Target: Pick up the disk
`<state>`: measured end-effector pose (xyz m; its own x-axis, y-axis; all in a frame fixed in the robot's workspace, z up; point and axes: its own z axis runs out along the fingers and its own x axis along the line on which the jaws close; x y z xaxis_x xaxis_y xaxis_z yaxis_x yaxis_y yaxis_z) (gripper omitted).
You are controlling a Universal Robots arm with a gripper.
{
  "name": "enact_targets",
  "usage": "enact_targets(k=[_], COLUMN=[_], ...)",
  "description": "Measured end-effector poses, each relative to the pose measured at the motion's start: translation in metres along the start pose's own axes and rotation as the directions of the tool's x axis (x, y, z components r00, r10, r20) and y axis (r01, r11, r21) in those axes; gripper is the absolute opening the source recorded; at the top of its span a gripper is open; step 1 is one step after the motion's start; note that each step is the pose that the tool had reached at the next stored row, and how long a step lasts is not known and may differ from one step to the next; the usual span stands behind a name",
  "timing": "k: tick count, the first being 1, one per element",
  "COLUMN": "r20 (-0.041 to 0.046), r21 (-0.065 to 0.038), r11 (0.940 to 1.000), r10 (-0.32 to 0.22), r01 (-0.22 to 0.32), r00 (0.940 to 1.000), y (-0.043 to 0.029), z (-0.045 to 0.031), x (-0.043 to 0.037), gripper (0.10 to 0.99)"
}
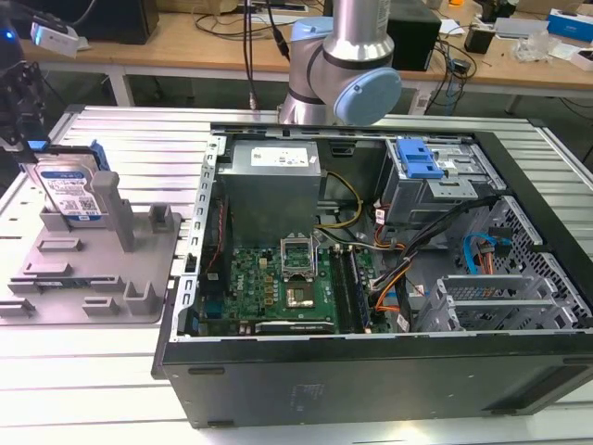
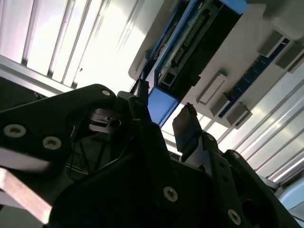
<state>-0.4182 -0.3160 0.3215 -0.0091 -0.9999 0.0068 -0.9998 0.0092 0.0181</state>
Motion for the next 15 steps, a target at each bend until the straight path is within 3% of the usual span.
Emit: enact_targets(k=[15], r20=[-0.0047], r21=[0.000], r11=[1.0000], r10=[0.000], r01=[0.000], r00=[1.0000], y=[-0.0002], z=[0.0125], x=[-0.0001], gripper=[0.482])
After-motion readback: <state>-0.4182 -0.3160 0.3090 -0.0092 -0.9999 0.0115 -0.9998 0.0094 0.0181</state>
